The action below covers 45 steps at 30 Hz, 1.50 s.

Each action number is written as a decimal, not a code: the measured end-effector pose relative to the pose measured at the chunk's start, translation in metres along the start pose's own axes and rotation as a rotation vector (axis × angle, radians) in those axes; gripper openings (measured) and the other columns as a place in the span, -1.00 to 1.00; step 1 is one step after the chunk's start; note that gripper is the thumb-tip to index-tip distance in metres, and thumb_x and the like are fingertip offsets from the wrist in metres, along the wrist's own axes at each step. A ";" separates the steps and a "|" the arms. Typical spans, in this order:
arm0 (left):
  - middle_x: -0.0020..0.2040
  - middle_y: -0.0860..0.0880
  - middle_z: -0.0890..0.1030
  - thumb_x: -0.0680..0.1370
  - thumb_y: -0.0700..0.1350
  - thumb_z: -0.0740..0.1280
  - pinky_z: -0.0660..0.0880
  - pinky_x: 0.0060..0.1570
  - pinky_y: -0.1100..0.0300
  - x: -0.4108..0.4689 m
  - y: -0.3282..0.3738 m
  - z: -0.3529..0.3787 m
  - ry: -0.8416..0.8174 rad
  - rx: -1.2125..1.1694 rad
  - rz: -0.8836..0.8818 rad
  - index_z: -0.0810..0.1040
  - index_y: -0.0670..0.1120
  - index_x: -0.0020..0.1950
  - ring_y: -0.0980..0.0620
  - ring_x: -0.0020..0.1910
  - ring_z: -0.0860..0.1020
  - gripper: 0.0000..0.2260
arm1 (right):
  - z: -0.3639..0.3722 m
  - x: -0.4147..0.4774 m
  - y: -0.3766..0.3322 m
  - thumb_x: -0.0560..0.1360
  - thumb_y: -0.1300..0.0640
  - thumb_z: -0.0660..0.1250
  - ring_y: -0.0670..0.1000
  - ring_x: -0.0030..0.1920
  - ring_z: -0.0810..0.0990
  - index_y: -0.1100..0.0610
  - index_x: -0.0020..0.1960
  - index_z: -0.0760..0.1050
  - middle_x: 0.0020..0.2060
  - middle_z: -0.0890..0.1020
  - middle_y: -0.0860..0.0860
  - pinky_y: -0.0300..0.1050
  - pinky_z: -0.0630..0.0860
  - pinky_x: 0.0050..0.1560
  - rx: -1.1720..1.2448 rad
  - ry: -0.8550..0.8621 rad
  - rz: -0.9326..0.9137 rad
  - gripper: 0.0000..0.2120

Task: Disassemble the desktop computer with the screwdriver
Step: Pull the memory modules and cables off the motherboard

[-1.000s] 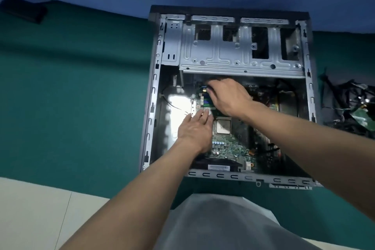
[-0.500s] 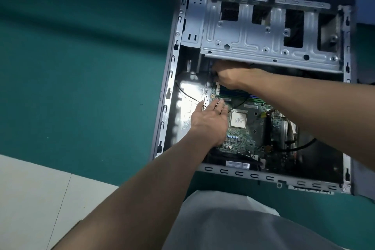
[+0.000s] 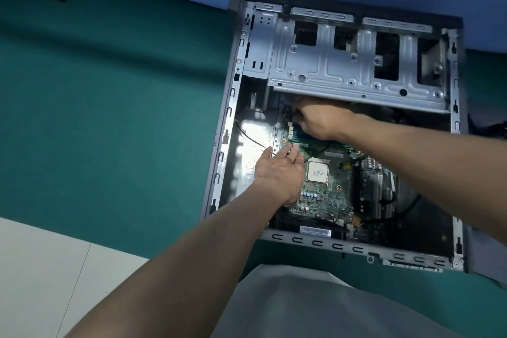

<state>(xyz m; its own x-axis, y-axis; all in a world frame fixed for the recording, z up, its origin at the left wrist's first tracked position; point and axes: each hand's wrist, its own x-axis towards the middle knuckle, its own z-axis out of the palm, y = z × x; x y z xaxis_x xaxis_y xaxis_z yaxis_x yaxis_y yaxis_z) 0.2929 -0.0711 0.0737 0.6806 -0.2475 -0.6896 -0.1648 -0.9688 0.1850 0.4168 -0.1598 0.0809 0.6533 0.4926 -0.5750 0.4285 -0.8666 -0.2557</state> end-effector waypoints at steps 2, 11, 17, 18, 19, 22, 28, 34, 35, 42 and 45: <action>0.59 -0.01 -0.14 0.64 -0.15 0.09 -0.10 0.51 -0.11 -0.001 -0.003 0.001 0.023 -0.028 0.014 -0.11 -0.06 0.58 0.01 0.55 -0.19 -0.43 | 0.007 -0.015 0.005 0.63 0.02 0.13 0.10 -0.07 0.54 0.13 0.20 0.47 0.07 0.61 0.13 -0.05 0.49 -0.03 -0.018 0.086 -0.006 -0.73; 0.58 0.01 0.00 0.60 0.00 0.25 -0.15 0.49 -0.03 -0.010 -0.023 0.003 0.124 -0.156 0.151 0.08 0.00 0.56 0.01 0.55 -0.08 -0.42 | 0.023 -0.077 0.055 0.38 0.24 0.28 0.14 -0.15 0.52 0.11 0.05 0.61 -0.11 0.62 0.11 -0.03 0.35 -0.12 -0.283 0.219 0.183 -0.72; 0.43 -0.10 0.41 0.51 -0.21 0.35 0.15 0.44 0.00 -0.045 -0.031 -0.011 0.407 0.055 0.089 0.40 -0.06 0.41 -0.08 0.41 0.37 -0.53 | 0.034 -0.084 0.041 0.38 0.24 0.33 0.18 0.09 0.50 0.21 0.14 0.55 0.05 0.58 0.18 0.08 0.39 0.13 -0.282 0.336 0.048 -0.67; 0.34 -0.10 0.51 0.50 -0.23 0.36 0.20 0.43 0.00 -0.052 -0.032 -0.015 0.476 0.136 0.087 0.45 -0.07 0.36 -0.08 0.34 0.45 -0.57 | 0.038 -0.086 0.035 0.43 0.21 0.34 0.16 0.12 0.49 0.20 0.16 0.55 0.10 0.57 0.16 0.10 0.41 0.17 -0.243 0.331 -0.029 -0.70; 0.25 -0.11 0.57 0.49 -0.24 0.36 0.20 0.43 0.00 -0.060 -0.033 -0.018 0.544 0.203 0.081 0.50 -0.09 0.30 -0.08 0.28 0.49 -0.63 | 0.042 -0.088 0.029 0.48 0.17 0.34 0.12 0.13 0.48 0.19 0.18 0.54 0.12 0.57 0.14 0.08 0.42 0.20 -0.206 0.317 -0.115 -0.72; 0.07 -0.13 0.65 0.46 -0.24 0.33 0.07 0.47 0.01 -0.077 -0.041 -0.019 0.698 0.342 0.047 0.63 -0.15 0.06 -0.12 0.18 0.54 -0.79 | 0.051 -0.091 0.007 0.55 0.07 0.27 0.06 0.06 0.55 0.14 0.18 0.54 0.09 0.58 0.08 0.01 0.49 0.14 -0.079 0.235 -0.289 -0.75; -0.06 0.05 0.67 0.48 -0.05 0.21 -0.04 0.44 0.09 -0.086 -0.054 -0.020 0.694 0.249 -0.067 0.65 -0.05 -0.04 0.01 0.10 0.52 -0.77 | 0.056 -0.074 -0.040 0.51 -0.21 0.28 -0.06 -0.48 0.51 0.11 -0.17 0.55 -0.42 0.58 0.02 -0.18 0.45 -0.46 0.201 0.033 -0.063 -0.62; -0.33 0.00 0.60 0.41 -0.03 0.29 0.03 0.38 0.06 -0.084 -0.053 -0.020 0.674 0.250 -0.079 0.59 -0.08 -0.22 -0.03 -0.06 0.52 -0.85 | 0.064 -0.061 -0.047 0.44 0.22 0.38 -0.06 -0.46 0.56 0.20 -0.22 0.51 -0.38 0.58 0.03 -0.13 0.58 -0.43 0.138 -0.145 0.053 -0.91; -0.34 0.00 0.59 0.42 -0.02 0.29 0.05 0.37 0.05 -0.084 -0.054 -0.020 0.678 0.248 -0.082 0.58 -0.08 -0.24 -0.04 -0.08 0.52 -0.84 | 0.064 -0.059 -0.040 0.44 0.21 0.37 -0.09 -0.50 0.52 0.19 -0.24 0.50 -0.41 0.54 -0.02 -0.18 0.52 -0.49 0.146 -0.154 0.077 -0.89; -0.33 0.00 0.60 0.46 -0.04 0.19 0.04 0.35 0.04 -0.084 -0.052 -0.021 0.658 0.262 -0.093 0.58 -0.07 -0.22 -0.03 -0.08 0.51 -0.79 | 0.070 -0.064 -0.009 0.51 0.10 0.34 -0.01 -0.33 0.49 0.17 -0.18 0.45 -0.30 0.54 0.07 -0.15 0.48 -0.30 0.394 -0.236 0.142 -0.83; -0.30 -0.02 0.61 0.44 -0.03 0.24 0.05 0.36 0.02 -0.083 -0.049 -0.023 0.628 0.290 -0.093 0.60 -0.09 -0.20 -0.05 -0.07 0.52 -0.81 | 0.058 -0.071 -0.008 0.57 0.01 0.27 -0.05 -0.24 0.53 0.20 -0.09 0.54 -0.19 0.62 0.05 -0.19 0.46 -0.25 0.383 -0.166 0.009 -0.75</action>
<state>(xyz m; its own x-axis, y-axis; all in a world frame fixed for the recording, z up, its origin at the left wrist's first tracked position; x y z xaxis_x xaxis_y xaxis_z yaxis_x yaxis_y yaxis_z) 0.2613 -0.0024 0.1380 0.9707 -0.1943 -0.1414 -0.2105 -0.9714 -0.1101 0.3304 -0.1927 0.0787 0.5331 0.4927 -0.6878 0.1399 -0.8531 -0.5026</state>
